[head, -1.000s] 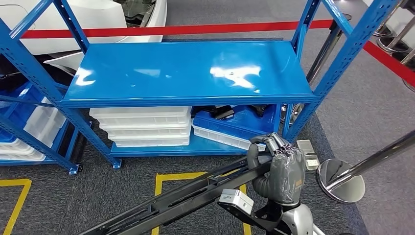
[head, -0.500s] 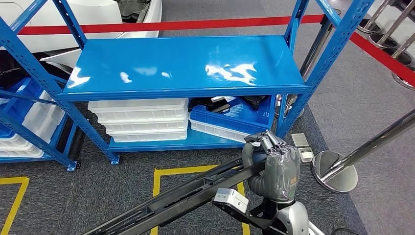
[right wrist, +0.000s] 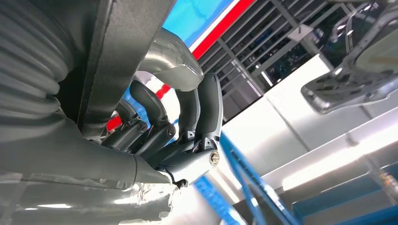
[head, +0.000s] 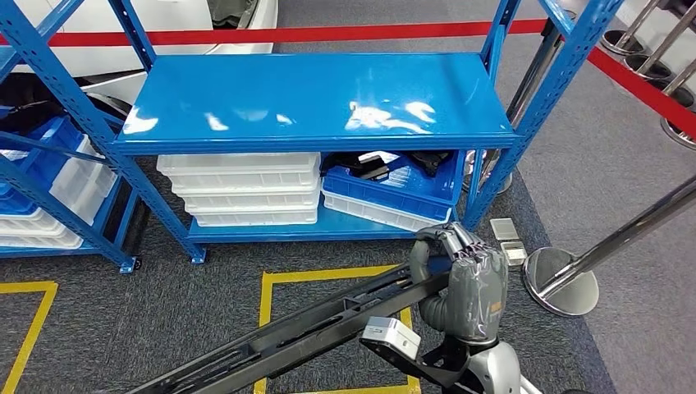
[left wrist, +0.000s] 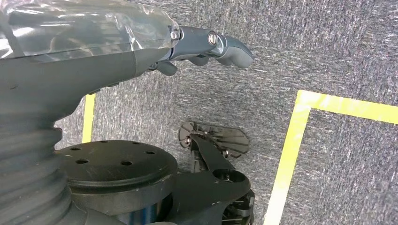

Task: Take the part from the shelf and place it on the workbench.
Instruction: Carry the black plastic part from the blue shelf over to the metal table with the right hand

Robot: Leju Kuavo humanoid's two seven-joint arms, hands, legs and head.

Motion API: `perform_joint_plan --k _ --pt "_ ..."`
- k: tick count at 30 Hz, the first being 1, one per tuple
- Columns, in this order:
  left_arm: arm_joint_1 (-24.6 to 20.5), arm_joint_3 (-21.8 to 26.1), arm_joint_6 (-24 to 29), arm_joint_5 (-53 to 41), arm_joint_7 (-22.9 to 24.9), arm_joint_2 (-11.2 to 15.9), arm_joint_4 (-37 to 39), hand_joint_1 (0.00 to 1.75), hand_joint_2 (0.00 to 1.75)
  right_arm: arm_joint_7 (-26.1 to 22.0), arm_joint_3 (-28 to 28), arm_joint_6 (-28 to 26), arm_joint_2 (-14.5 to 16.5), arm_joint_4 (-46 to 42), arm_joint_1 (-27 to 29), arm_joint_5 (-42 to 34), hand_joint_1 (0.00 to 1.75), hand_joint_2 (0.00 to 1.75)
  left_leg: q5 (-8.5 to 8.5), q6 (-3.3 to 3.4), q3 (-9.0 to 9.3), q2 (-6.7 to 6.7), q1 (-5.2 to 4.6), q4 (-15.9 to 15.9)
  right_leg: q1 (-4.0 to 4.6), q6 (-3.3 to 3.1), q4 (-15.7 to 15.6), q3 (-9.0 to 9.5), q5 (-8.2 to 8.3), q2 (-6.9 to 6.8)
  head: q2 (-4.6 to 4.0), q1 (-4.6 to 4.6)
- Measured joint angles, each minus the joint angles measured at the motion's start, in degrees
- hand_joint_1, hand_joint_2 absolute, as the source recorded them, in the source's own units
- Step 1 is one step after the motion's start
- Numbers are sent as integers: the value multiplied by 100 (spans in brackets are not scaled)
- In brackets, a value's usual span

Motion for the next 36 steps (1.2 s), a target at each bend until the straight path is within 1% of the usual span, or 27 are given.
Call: perform_joint_plan --k 3,4,5,7,8,9,10,11,12,14,15,16,18,20,21,22,24,25,26,27,28,30,31,33,34,35,36 --pt "1 0 -1 0 -3 0 4 0 175 0 -3 0 0 0 1 -1 175 175 23 -33 -6 0 8 -3 13 -33 9 -24 41 9 0 -7" --pt "1 0 -1 0 -6 -3 8 0 175 -2 -3 0 -1 0 2 -2 175 175 51 -70 -8 0 10 -14 14 -67 5 -42 73 13 0 -9" --pt "0 0 -4 1 -11 -6 17 0 175 -9 -4 0 0 0 1 -8 175 175 -53 -117 -60 -7 18 104 5 -119 -8 -81 128 7 0 -26" --pt "1 0 -13 3 -22 -13 44 0 175 -37 -4 0 2 0 2 -56 175 175 -471 -212 -273 -23 35 673 -15 -225 -30 -193 259 -10 0 -72" --pt "2 0 -19 3 -26 -13 58 0 175 -68 -4 0 8 0 2 -101 175 175 -756 -240 -411 -30 45 1093 -23 -253 -27 -260 312 -20 0 -96" --pt "4 0 -25 3 -28 -13 69 0 175 -107 -5 0 18 -1 5 -164 175 175 -904 -254 -484 -29 48 1389 -20 -255 -8 -316 337 -22 0 -104" --pt "6 0 -30 2 -29 -13 81 0 175 -163 -9 0 32 -1 8 -245 175 175 -948 -259 -471 -29 50 1516 -19 -252 13 -366 358 -22 0 -105" --pt "6 0 -34 1 -30 -13 92 0 175 -228 -17 0 51 -2 14 -342 175 175 -893 -258 -354 -29 52 1436 -19 -245 35 -408 375 -22 0 -107" --pt "6 0 -38 -1 -32 -13 100 0 175 -305 -31 0 75 -3 23 -452 175 175 -756 -248 -131 -29 54 1132 -20 -235 59 -440 386 -20 0 -106" --pt "1 0 -44 -5 -35 -15 111 0 175 -479 -77 0 133 -8 38 -686 175 175 -509 -211 352 -34 53 332 -10 -205 112 -486 401 -18 0 -108" --pt "0 0 -47 -6 -37 -18 113 0 175 -559 -103 0 160 -14 45 -791 175 175 -439 -185 491 -37 48 56 -2 -180 136 -507 411 -17 0 -107" --pt "2 0 -50 -7 -38 -21 114 0 175 -621 -127 0 184 -19 50 -879 175 175 -418 -158 535 -39 40 -70 6 -149 152 -526 425 -15 0 -107" --pt "12 0 -52 -7 -39 -29 118 0 175 -695 -169 0 219 -28 66 -984 175 175 -373 -91 500 -37 23 -88 5 -78 151 -547 467 -12 0 -106" --pt "9 1 -53 -11 -40 -39 127 0 175 -790 -224 0 251 -33 93 -1079 175 175 -305 -4 464 -16 33 -116 -14 -21 237 -588 377 -5 0 -98" --pt "3 1 -55 -17 -41 -45 132 0 175 -870 -261 0 273 -35 107 -1147 175 175 -268 39 434 -6 45 -132 -21 2 407 -656 227 -1 0 -80" --pt "-1 2 -59 -26 -43 -50 139 0 175 -967 -301 0 301 -38 124 -1228 175 175 -236 68 399 4 50 -136 -28 25 693 -765 8 3 0 -57" --pt "2 2 -68 -46 -44 -55 154 0 175 -1187 -389 0 377 -41 180 -1421 175 175 -184 92 313 9 40 -127 -33 59 1408 -1019 -402 6 0 -24" --pt "4 2 -73 -54 -44 -57 162 0 175 -1303 -437 0 421 -42 218 -1532 175 175 -161 92 274 12 33 -120 -34 67 1634 -1071 -488 6 0 -20" --pt "5 2 -77 -57 -44 -58 169 0 175 -1413 -485 0 463 -42 253 -1639 175 175 -142 89 241 12 29 -113 -34 64 1651 -1020 -461 6 0 -18" --pt "6 2 -81 -60 -44 -61 175 0 175 -1512 -532 -1 504 -43 277 -1730 175 175 -126 81 219 12 26 -105 -32 48 1424 -850 -331 6 0 -16" --pt "5 2 -85 -62 -44 -67 182 0 175 -1583 -574 -1 539 -46 292 -1794 175 175 -114 71 206 11 25 -97 -29 22 1023 -599 -147 6 0 -12" --pt "0 2 -95 -67 -44 -80 193 0 175 -1648 -643 -1 593 -54 305 -1854 175 175 -91 35 184 10 11 -78 -3 -33 251 -170 86 10 0 -5" --pt "-3 2 -99 -72 -45 -84 197 0 175 -1652 -673 -1 616 -57 316 -1863 175 175 -76 9 170 11 5 -71 14 -56 57 -84 124 13 0 -4" --pt "-4 2 -105 -90 -46 -88 201 0 175 -1641 -729 -2 648 -61 348 -1852 175 175 -34 -57 145 12 5 -70 39 -99 -13 -100 145 18 0 -8" --pt "-4 2 -105 -101 -46 -89 203 0 175 -1636 -751 -2 662 -64 362 -1846 175 175 -34 -92 136 9 10 -60 25 -128 -27 -114 177 12 0 -10" --pt "-4 2 -105 -108 -46 -90 207 0 175 -1632 -769 -2 673 -67 370 -1843 175 175 -85 -126 115 1 11 -8 10 -159 -45 -127 214 6 0 -17" --pt "-5 2 -106 -111 -46 -90 211 0 175 -1632 -782 -2 689 -71 373 -1852 175 175 -210 -157 61 -6 12 133 -8 -191 -67 -147 253 -2 1 -36"
